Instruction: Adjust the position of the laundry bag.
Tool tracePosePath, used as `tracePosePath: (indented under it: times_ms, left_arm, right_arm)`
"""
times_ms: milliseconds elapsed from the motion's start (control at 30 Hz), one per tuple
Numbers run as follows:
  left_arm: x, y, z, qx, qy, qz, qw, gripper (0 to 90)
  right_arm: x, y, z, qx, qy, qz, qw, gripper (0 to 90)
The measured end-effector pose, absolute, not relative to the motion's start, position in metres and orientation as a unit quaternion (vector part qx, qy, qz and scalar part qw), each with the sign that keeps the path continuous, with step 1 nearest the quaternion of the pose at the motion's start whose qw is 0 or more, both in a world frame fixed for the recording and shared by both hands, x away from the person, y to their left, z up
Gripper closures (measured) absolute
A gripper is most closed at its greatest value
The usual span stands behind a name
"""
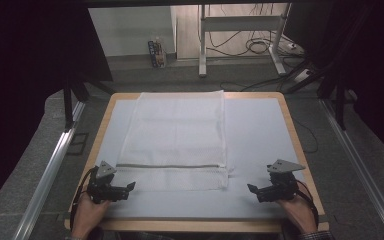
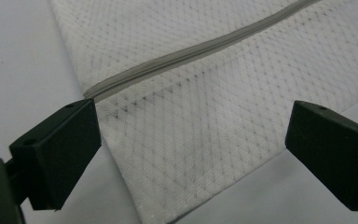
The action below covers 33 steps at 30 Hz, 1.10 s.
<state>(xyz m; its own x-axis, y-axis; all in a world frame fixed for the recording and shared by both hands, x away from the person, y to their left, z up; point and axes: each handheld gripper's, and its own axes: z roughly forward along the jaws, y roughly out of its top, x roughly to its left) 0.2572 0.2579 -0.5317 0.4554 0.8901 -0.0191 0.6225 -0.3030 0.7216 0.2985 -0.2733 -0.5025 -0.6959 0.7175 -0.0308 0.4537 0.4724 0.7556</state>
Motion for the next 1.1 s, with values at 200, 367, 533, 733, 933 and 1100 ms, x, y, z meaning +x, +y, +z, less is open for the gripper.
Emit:
tracePosePath:
  times_ms: [200,367,533,733,933,1100]
  left_arm:
    - [0.259,0.259,-0.529,0.770,0.493,0.204,0.351,6.1]
    - [0.260,0.259,-0.528,0.767,0.494,0.207,0.355,5.8]
    - [0.263,0.258,-0.529,0.771,0.490,0.213,0.347,4.9]
    - [0.268,0.259,-0.530,0.767,0.497,0.197,0.354,4.5]
    - [0.273,0.262,-0.530,0.765,0.500,0.187,0.361,4.1]
    - [0.278,0.265,-0.531,0.764,0.502,0.174,0.368,4.2]
  right_arm:
    - [0.301,-0.268,-0.501,0.342,0.839,0.389,0.167,0.6]
    - [0.304,-0.261,-0.500,0.340,0.839,0.395,0.159,1.5]
    - [0.308,-0.257,-0.502,0.337,0.843,0.389,0.158,1.7]
    - [0.314,-0.253,-0.503,0.348,0.838,0.390,0.154,1.7]
    - [0.319,-0.250,-0.503,0.354,0.833,0.401,0.145,1.2]
    - [0.321,-0.243,-0.504,0.351,0.831,0.408,0.143,1.1]
